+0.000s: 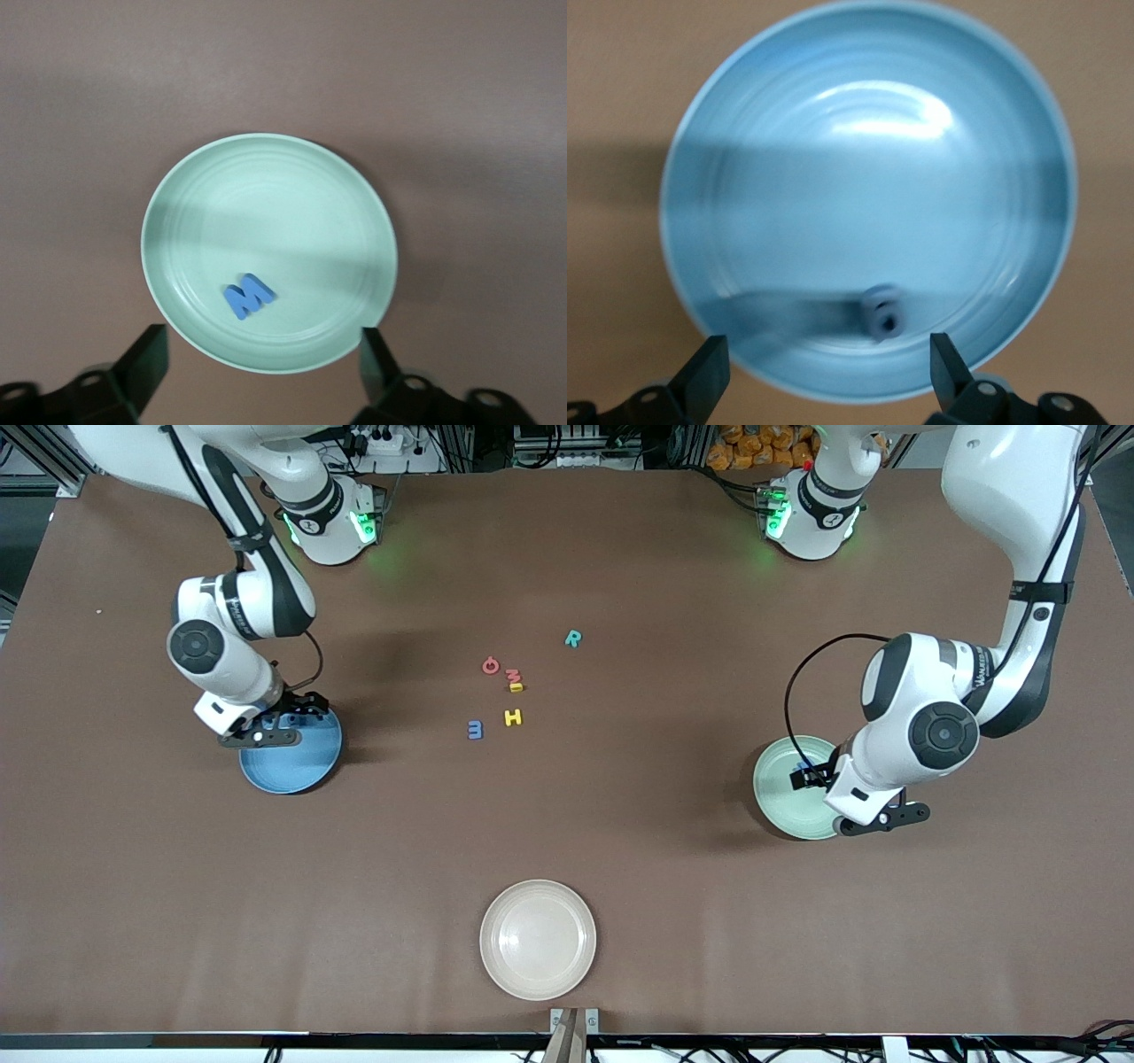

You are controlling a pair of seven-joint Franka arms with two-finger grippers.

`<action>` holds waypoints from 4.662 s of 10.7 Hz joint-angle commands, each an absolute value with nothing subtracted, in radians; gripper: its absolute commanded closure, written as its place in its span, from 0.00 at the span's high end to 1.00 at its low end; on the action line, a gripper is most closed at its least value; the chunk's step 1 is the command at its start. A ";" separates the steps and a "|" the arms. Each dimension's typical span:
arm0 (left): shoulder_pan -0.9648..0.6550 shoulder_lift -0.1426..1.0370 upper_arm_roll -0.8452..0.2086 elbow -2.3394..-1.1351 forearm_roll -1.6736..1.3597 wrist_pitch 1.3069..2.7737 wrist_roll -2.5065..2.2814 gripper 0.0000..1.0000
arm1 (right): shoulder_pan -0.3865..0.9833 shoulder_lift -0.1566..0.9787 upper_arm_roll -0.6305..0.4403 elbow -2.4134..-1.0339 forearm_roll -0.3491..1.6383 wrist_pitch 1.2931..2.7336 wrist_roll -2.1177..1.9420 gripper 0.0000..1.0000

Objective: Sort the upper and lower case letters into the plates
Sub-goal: 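Move the right gripper to the blue E while the left gripper withdraws, then grasp the blue E with the right gripper, then drop the blue E onto the blue plate while the left gripper approaches R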

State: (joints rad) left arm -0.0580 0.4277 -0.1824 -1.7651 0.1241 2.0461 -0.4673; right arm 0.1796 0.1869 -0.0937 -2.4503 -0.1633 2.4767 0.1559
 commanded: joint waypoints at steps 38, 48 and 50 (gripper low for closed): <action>0.017 -0.008 -0.112 -1.528 0.035 1.486 -0.115 1.00 | 0.712 0.499 -0.074 -2.157 0.167 2.681 0.568 0.35; 0.011 0.003 -0.118 -1.531 0.035 1.488 -0.120 1.00 | 0.680 0.482 -0.106 -2.079 0.163 2.437 0.539 0.20; 0.012 0.005 -0.135 -1.529 0.038 1.486 -0.124 1.00 | 0.648 0.469 -0.162 -2.016 0.163 2.257 0.412 0.20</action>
State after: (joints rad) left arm 0.0116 0.0081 -0.1262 -1.5300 0.0579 1.4987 -0.1213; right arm 0.6836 0.4734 -0.1356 -2.0683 0.1612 2.3686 0.4962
